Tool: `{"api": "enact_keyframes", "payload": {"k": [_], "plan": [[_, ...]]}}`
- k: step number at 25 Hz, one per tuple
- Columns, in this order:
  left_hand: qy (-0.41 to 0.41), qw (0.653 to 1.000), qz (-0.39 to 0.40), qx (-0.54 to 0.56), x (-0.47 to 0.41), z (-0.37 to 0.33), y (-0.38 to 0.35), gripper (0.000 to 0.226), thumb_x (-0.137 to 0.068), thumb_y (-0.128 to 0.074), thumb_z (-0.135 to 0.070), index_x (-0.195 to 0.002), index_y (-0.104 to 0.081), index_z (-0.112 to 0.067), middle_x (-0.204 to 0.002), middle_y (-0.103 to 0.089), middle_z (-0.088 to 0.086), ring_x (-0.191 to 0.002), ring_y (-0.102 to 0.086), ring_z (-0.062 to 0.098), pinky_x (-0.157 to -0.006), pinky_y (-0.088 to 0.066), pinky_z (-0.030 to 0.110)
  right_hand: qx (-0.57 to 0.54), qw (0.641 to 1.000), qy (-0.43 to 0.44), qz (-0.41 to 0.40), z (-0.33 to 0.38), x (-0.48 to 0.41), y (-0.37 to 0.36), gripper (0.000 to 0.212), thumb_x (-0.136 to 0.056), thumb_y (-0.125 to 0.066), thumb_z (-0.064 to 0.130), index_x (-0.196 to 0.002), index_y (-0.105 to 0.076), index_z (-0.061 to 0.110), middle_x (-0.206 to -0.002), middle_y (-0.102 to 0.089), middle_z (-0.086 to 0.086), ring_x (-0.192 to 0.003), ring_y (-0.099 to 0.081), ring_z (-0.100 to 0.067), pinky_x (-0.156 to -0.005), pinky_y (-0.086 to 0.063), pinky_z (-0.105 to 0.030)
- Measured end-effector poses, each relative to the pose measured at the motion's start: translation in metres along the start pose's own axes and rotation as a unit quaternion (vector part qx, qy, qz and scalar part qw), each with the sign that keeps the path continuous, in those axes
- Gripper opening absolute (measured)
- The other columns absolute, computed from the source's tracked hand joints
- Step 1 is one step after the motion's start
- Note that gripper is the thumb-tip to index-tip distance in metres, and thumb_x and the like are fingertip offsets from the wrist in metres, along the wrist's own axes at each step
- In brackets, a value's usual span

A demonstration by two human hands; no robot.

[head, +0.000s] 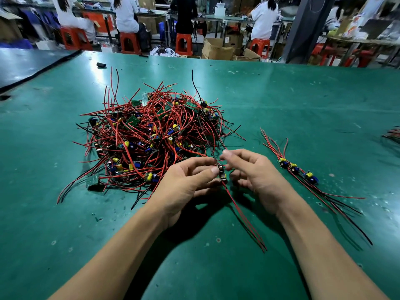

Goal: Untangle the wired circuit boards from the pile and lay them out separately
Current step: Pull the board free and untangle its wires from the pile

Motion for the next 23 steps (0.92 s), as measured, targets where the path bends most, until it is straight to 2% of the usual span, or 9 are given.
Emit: {"api": "enact_keyframes", "payload": {"k": [3, 6, 9, 13, 16, 17, 19, 21, 23], "plan": [[-0.043, 0.996, -0.025, -0.069, 0.001, -0.006, 0.003, 0.018, -0.088, -0.069, -0.012, -0.105, -0.069, -0.009, -0.097, -0.076, 0.014, -0.090, -0.073, 0.032, -0.079, -0.059, 0.037, 0.042, 0.997, 0.005, 0.063, 0.000, 0.005, -0.010, 0.032, -0.067, -0.087, 0.042, -0.093, -0.075, 0.028, -0.085, -0.068, 0.005, -0.067, -0.059, -0.008, -0.060, -0.045, -0.022], [-0.061, 0.992, -0.042, -0.099, 0.001, -0.008, 0.004, 0.016, -0.089, -0.068, -0.013, -0.105, -0.072, -0.012, -0.096, -0.076, 0.012, -0.088, -0.074, 0.032, -0.083, -0.058, 0.043, 0.030, 0.997, 0.002, 0.064, 0.002, 0.005, -0.007, 0.037, -0.068, -0.087, 0.032, -0.100, -0.073, 0.021, -0.089, -0.071, 0.004, -0.074, -0.066, -0.010, -0.061, -0.051, -0.021], [-0.061, 0.992, -0.043, -0.101, 0.002, -0.008, 0.002, 0.016, -0.091, -0.066, -0.012, -0.106, -0.072, -0.014, -0.099, -0.076, 0.012, -0.083, -0.074, 0.029, -0.080, -0.059, 0.041, 0.019, 0.998, -0.002, 0.055, 0.004, 0.006, -0.001, 0.030, -0.068, -0.080, 0.028, -0.096, -0.074, 0.019, -0.084, -0.072, 0.003, -0.070, -0.063, -0.008, -0.064, -0.049, -0.023], [-0.092, 0.972, -0.079, -0.201, 0.002, -0.011, 0.006, 0.020, -0.091, -0.067, -0.006, -0.108, -0.071, -0.015, -0.097, -0.074, 0.007, -0.068, -0.069, 0.012, -0.062, -0.058, 0.027, 0.005, 1.000, 0.005, -0.017, 0.015, 0.002, 0.031, 0.016, -0.070, -0.080, 0.019, -0.084, -0.076, 0.023, -0.072, -0.066, 0.006, -0.060, -0.056, -0.006, -0.055, -0.043, -0.019], [-0.121, 0.947, -0.114, -0.275, 0.004, -0.015, 0.011, 0.025, -0.092, -0.065, -0.006, -0.112, -0.069, -0.020, -0.099, -0.071, -0.001, -0.070, -0.069, 0.013, -0.064, -0.058, 0.027, 0.005, 0.990, 0.039, -0.137, 0.022, 0.003, 0.065, 0.012, -0.083, -0.068, 0.010, -0.079, -0.072, 0.021, -0.061, -0.061, 0.010, -0.053, -0.051, -0.004, -0.048, -0.039, -0.016], [-0.124, 0.943, -0.122, -0.284, 0.005, -0.016, 0.012, 0.027, -0.092, -0.064, -0.006, -0.114, -0.067, -0.021, -0.100, -0.070, -0.003, -0.072, -0.070, 0.015, -0.064, -0.058, 0.028, 0.061, 0.979, 0.051, -0.189, 0.022, 0.005, 0.076, 0.012, -0.084, -0.068, 0.009, -0.078, -0.071, 0.020, -0.059, -0.060, 0.011, -0.053, -0.051, -0.004, -0.049, -0.039, -0.016], [-0.122, 0.943, -0.132, -0.280, 0.005, -0.017, 0.013, 0.031, -0.092, -0.061, -0.004, -0.118, -0.061, -0.022, -0.101, -0.066, -0.001, -0.070, -0.072, 0.019, -0.064, -0.060, 0.033, 0.250, 0.928, 0.054, -0.272, 0.023, 0.008, 0.096, 0.007, -0.082, -0.073, 0.013, -0.081, -0.071, 0.020, -0.066, -0.065, 0.011, -0.066, -0.058, -0.010, -0.059, -0.042, -0.019], [-0.110, 0.947, -0.137, -0.270, 0.004, -0.016, 0.014, 0.035, -0.094, -0.058, -0.001, -0.122, -0.055, -0.022, -0.103, -0.063, 0.002, -0.067, -0.072, 0.024, -0.065, -0.061, 0.040, 0.417, 0.862, 0.023, -0.288, 0.020, 0.009, 0.101, 0.012, -0.080, -0.076, 0.016, -0.090, -0.073, 0.022, -0.085, -0.069, 0.004, -0.086, -0.063, -0.018, -0.075, -0.045, -0.025], [-0.094, 0.951, -0.139, -0.261, 0.002, -0.013, 0.016, 0.039, -0.095, -0.054, 0.000, -0.129, -0.051, -0.019, -0.105, -0.062, 0.004, -0.068, -0.073, 0.027, -0.068, -0.061, 0.044, 0.470, 0.831, 0.034, -0.297, 0.021, 0.008, 0.097, 0.020, -0.081, -0.077, 0.018, -0.100, -0.074, 0.022, -0.103, -0.066, -0.007, -0.096, -0.061, -0.024, -0.087, -0.045, -0.029]]}}
Point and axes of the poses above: each hand's wrist, its own x-axis away from the middle knuckle, its own y-axis out of the back of the hand, z = x × y, the point moved 7 cm from there along -x, towards the middle knuckle
